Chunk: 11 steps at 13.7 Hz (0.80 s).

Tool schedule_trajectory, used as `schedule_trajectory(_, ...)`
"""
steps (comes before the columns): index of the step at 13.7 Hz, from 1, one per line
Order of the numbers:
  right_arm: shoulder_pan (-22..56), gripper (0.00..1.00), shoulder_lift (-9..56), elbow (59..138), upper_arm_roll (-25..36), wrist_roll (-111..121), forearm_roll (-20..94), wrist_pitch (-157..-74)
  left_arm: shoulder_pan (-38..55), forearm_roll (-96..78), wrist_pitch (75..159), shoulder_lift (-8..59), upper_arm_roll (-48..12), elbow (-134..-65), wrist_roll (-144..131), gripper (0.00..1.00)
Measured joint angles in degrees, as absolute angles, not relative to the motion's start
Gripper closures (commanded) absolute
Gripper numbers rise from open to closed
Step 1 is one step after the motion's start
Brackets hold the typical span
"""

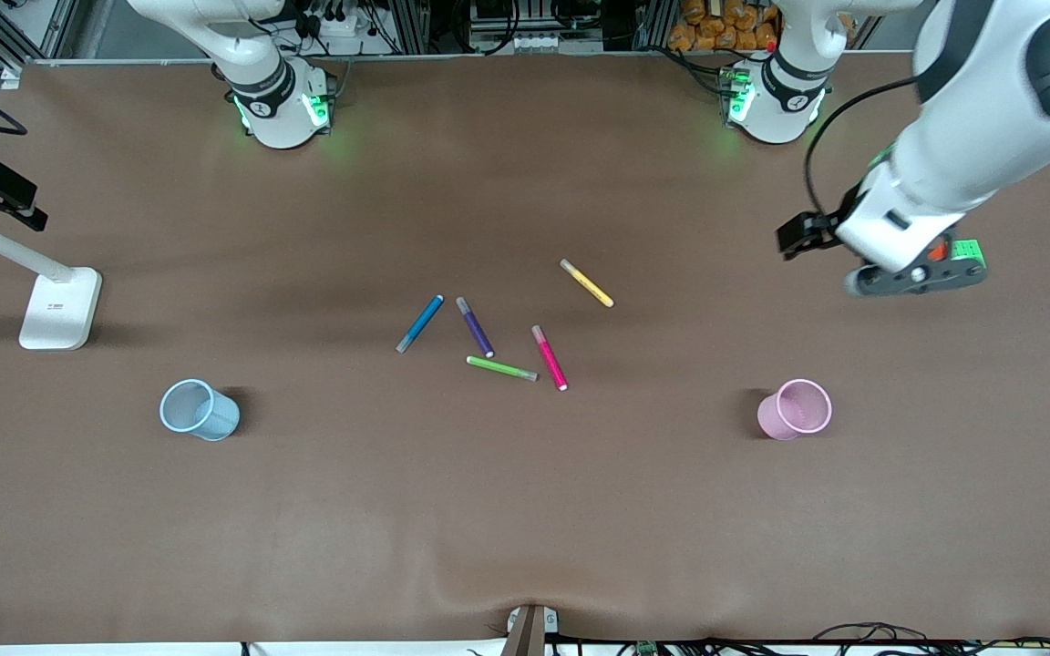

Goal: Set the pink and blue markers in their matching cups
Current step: 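Move the left gripper over the pink marker among the markers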

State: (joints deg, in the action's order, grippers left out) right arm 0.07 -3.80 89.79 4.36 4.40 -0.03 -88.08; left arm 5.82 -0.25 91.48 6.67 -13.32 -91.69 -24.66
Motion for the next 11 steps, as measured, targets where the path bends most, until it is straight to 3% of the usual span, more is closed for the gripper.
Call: schedule_trajectory(11,-1.3,0.0,-3.3,89.8,4.6,4.4,0.0,-88.1,18.9,3.7,104.3,20.9,-14.9,-92.0,-51.9,0.0)
